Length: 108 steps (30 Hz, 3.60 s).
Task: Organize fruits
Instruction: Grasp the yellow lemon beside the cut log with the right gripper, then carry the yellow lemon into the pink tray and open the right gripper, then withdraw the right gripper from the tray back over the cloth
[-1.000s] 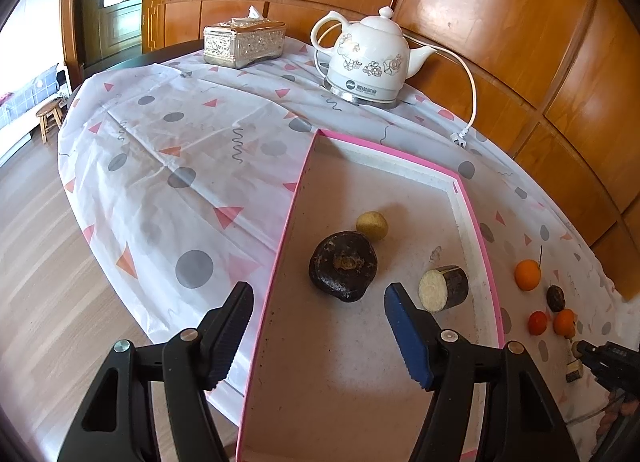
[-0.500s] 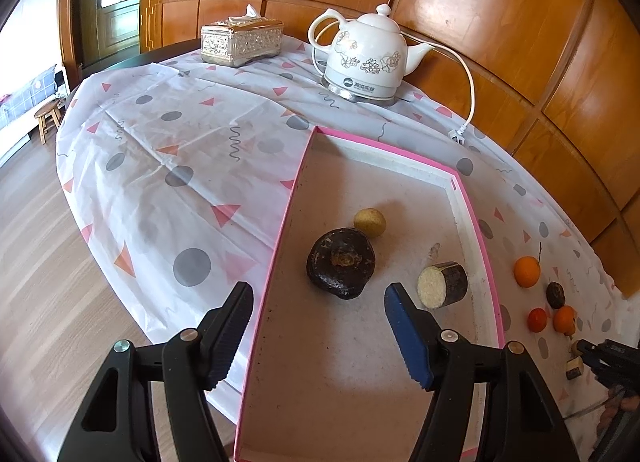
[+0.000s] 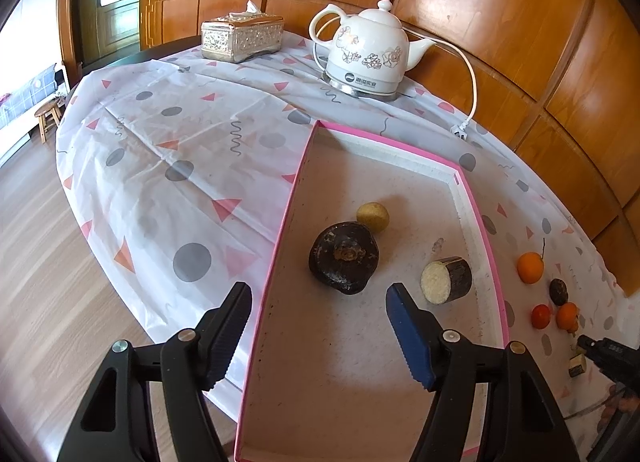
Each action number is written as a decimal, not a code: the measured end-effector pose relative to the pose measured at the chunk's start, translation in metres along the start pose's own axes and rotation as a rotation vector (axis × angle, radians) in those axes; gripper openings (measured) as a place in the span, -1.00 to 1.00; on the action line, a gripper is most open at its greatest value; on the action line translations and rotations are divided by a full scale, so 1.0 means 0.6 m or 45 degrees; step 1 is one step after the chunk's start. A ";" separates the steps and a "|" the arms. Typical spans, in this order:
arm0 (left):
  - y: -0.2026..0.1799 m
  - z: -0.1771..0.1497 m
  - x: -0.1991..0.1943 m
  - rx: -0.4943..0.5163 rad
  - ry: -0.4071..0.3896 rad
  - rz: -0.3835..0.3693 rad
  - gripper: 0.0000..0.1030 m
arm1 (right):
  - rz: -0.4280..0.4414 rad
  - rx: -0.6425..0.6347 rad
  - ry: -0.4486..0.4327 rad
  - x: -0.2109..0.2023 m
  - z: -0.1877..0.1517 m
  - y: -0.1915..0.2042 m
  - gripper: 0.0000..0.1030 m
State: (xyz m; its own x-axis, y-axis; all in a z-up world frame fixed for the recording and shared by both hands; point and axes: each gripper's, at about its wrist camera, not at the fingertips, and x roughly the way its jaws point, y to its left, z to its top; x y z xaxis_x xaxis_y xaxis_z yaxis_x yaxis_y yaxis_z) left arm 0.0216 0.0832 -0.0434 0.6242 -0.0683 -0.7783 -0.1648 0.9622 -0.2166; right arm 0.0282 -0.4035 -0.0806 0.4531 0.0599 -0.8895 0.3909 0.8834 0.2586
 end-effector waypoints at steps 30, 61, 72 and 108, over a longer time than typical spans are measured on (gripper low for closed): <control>0.020 0.003 0.001 -0.042 -0.008 -0.007 0.40 | 0.467 -0.851 0.088 -0.027 -0.138 0.445 -0.51; -0.015 -0.008 -0.008 0.054 0.000 -0.046 0.41 | 0.339 -0.744 -0.063 -0.067 -0.142 0.368 -0.33; -0.035 -0.011 -0.012 0.110 -0.004 -0.051 0.41 | 0.184 -0.554 -0.107 -0.075 -0.086 0.247 -0.33; -0.266 -0.006 0.005 0.543 0.078 -0.316 0.26 | -0.210 -0.298 -0.097 -0.082 0.036 0.010 -0.33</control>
State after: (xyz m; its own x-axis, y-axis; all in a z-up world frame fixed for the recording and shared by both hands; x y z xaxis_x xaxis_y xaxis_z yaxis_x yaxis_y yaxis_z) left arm 0.0469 -0.0713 -0.0135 0.5566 -0.3120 -0.7700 0.3181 0.9362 -0.1495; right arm 0.0258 -0.4110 -0.0271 0.4610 -0.1208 -0.8792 0.2726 0.9621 0.0108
